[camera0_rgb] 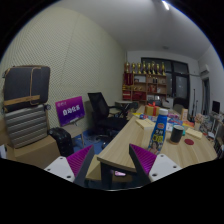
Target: Pour water
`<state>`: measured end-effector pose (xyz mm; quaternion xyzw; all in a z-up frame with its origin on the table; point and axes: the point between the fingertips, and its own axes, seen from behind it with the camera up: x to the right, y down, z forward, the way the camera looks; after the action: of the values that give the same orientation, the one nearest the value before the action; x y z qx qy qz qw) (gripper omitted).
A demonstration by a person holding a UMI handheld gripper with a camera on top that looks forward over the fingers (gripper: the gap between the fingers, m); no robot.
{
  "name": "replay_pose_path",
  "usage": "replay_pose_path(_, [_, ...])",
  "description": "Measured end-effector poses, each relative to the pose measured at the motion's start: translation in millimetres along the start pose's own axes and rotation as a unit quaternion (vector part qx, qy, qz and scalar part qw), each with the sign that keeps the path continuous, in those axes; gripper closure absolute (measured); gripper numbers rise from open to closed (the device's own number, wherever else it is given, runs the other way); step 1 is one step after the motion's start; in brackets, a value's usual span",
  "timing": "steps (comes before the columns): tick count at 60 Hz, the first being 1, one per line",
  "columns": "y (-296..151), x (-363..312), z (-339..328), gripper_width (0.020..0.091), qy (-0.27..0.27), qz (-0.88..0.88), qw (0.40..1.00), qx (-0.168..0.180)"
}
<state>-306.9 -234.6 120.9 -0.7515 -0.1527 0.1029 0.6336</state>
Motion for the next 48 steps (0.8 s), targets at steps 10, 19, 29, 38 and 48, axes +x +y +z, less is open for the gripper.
replay_pose_path(10, [4.1,21.0,-2.5,0.0306,0.015,-0.006,1.0,-0.002])
replay_pose_path(19, [1.3,52.4,-1.3,0.0308,0.035,-0.004,0.999,0.005])
replay_pose_path(29, [-4.9,102.2,11.8,0.0309,0.071,0.003,0.997,0.017])
replay_pose_path(38, [-14.3,142.9,33.2,0.0304,0.097,-0.008,0.995,0.028])
replay_pose_path(48, [-23.2,186.6,74.1,0.0273,0.127,-0.013,0.99,0.054])
